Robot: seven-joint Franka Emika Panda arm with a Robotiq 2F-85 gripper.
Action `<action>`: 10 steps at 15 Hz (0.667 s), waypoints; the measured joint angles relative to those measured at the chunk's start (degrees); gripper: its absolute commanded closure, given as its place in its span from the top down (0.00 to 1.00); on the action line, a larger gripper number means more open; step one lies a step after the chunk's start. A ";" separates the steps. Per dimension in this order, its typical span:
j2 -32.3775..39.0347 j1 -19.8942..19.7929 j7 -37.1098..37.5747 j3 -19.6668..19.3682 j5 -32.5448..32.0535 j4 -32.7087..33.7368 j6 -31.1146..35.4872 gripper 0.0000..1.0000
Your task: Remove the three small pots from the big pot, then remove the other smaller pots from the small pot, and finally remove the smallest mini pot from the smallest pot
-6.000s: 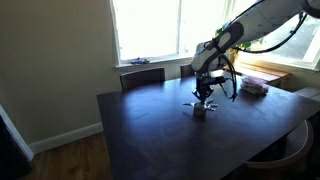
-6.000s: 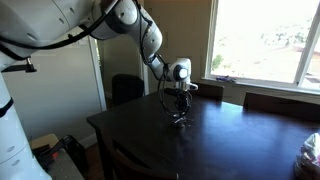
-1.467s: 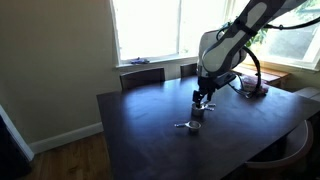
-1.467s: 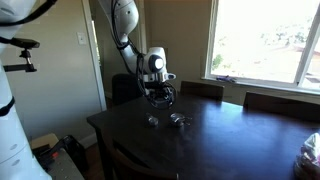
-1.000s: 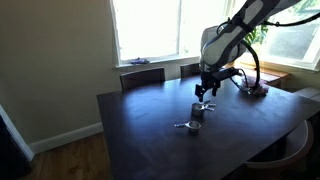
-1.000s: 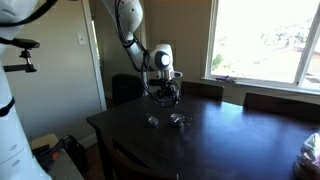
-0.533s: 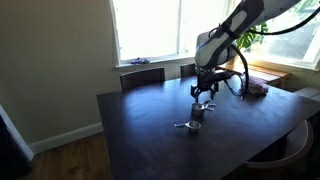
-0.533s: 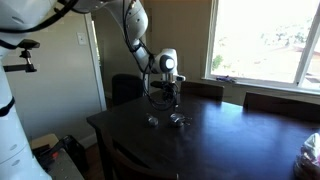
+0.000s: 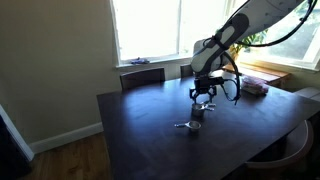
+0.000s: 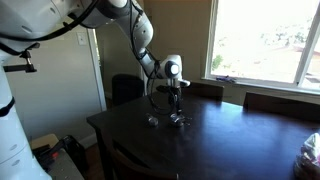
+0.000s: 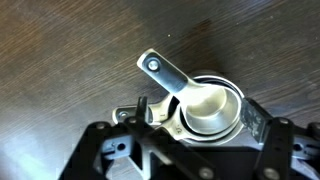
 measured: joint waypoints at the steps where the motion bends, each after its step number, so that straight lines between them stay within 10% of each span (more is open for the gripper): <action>1: 0.86 0.00 0.90 -0.26 0.18 1.08 -0.44 0.87; 10: 9.63 -0.01 6.33 -0.70 0.75 11.47 -2.89 0.68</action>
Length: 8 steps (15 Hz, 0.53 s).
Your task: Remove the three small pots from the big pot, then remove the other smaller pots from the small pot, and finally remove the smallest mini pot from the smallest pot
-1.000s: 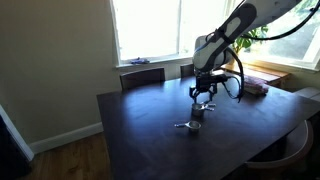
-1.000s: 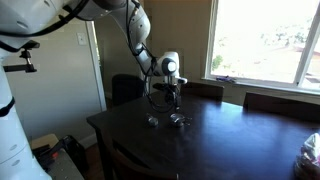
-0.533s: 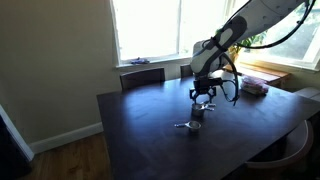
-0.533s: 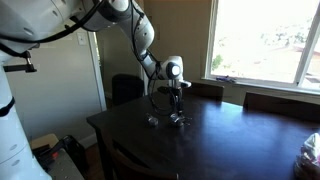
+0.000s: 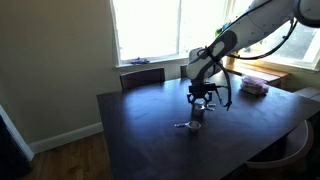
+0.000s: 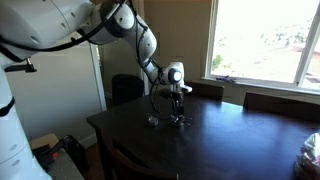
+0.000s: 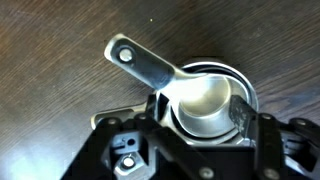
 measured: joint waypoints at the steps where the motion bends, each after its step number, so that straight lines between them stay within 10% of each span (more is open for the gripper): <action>1: 0.60 -0.01 0.12 -0.01 0.02 0.99 -0.31 0.63; 8: 2.18 -0.28 0.83 -0.07 0.06 5.50 -4.27 0.15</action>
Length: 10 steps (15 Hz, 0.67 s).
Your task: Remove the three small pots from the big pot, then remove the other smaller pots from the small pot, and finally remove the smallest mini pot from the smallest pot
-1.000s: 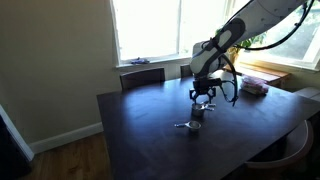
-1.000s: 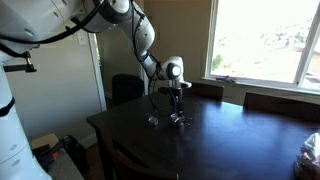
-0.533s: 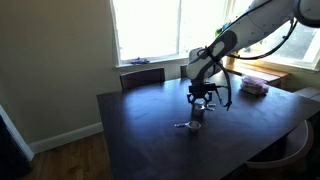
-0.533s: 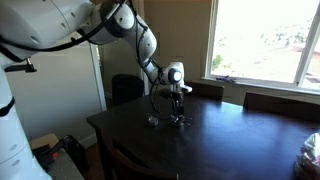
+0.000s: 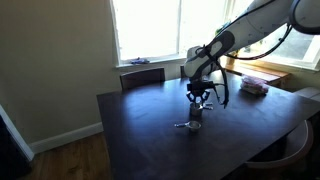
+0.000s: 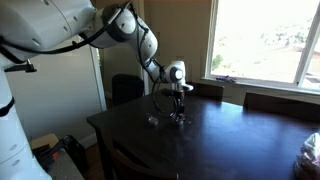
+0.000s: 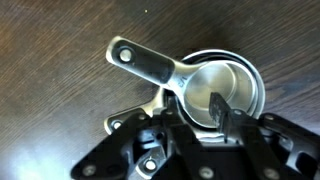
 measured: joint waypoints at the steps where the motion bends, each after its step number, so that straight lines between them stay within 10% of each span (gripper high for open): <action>1: 0.12 -0.08 0.00 0.00 0.00 0.42 -0.42 0.21; 4: 0.53 -0.28 0.01 0.00 0.01 1.58 -1.36 0.42; 6: 0.83 -0.28 0.01 0.04 0.02 2.02 -1.59 0.16; 10: 1.02 -0.34 -0.04 0.04 0.02 2.52 -2.15 0.02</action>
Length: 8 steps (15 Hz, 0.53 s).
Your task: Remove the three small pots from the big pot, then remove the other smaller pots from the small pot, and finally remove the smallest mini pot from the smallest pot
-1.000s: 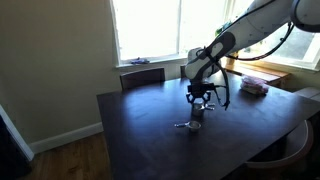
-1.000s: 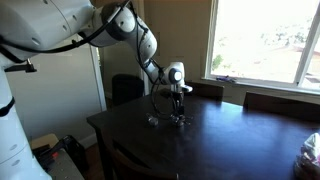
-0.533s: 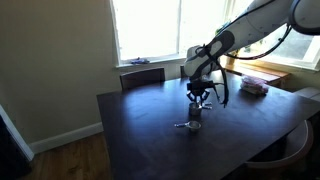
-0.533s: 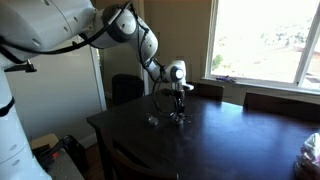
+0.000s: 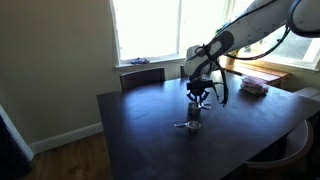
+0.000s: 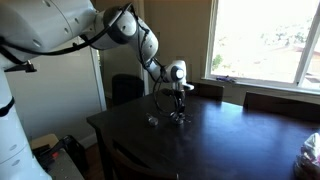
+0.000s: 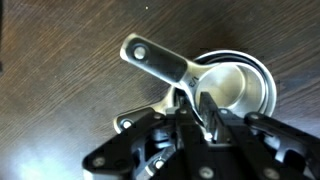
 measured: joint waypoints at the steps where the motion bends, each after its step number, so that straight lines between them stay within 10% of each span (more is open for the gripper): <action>1: 0.00 -0.03 -0.08 0.01 0.00 0.09 -0.08 0.02; 8: -0.16 -0.12 -1.99 0.17 0.00 0.21 -0.06 0.05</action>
